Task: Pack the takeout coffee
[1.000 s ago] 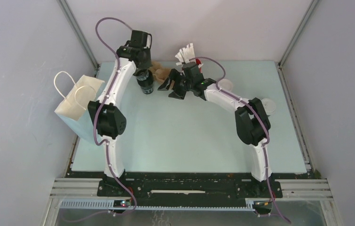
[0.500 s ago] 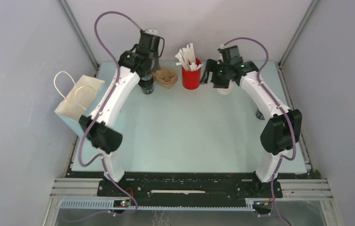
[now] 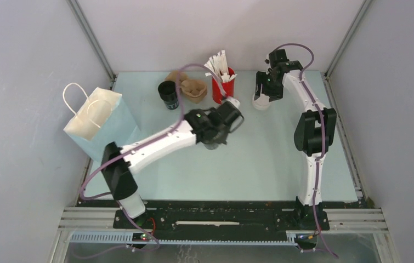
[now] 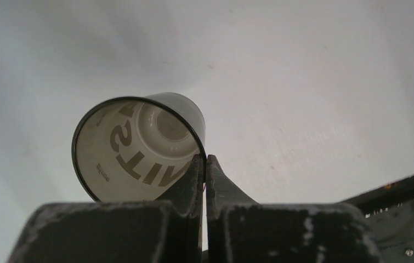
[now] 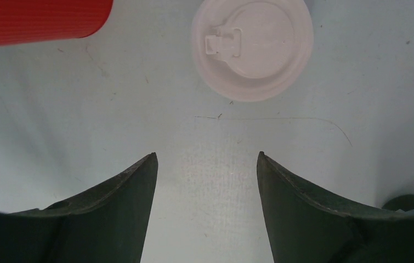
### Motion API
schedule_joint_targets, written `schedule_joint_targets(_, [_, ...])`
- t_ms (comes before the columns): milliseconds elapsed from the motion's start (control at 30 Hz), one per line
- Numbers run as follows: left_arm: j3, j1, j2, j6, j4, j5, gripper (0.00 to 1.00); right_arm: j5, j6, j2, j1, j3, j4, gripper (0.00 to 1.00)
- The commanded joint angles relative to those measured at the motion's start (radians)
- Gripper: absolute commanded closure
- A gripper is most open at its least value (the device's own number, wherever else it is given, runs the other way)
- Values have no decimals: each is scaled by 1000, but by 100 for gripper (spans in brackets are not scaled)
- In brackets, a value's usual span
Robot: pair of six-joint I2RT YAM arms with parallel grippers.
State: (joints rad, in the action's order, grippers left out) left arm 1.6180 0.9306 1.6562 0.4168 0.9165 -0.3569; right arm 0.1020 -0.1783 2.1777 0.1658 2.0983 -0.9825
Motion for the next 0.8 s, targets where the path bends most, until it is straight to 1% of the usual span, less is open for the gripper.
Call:
schedule_joint_targets(0, [-47, 109, 52, 31, -89, 9, 100, -8, 51, 10, 3, 72, -53, 25])
schedule_joint_targets(100, [-66, 169, 101, 10, -96, 2, 100, -5, 44, -2, 5, 57, -44, 24])
schedule_joint_targets(167, [-81, 187, 117, 2, -99, -5, 100, -2, 44, -3, 6, 54, -41, 24])
schedule_joint_targets(567, [-137, 191, 156, 7, -147, 31, 100, 1, 49, 0, 10, 35, -32, 24])
schedule_joint_targets(700, [-155, 192, 158, 9, -159, 35, 95, 3, 51, -6, 12, 29, -27, 24])
schedule_joint_targets(767, [-160, 192, 155, 4, -159, 30, 88, 4, 53, -5, 13, 29, -25, 24])
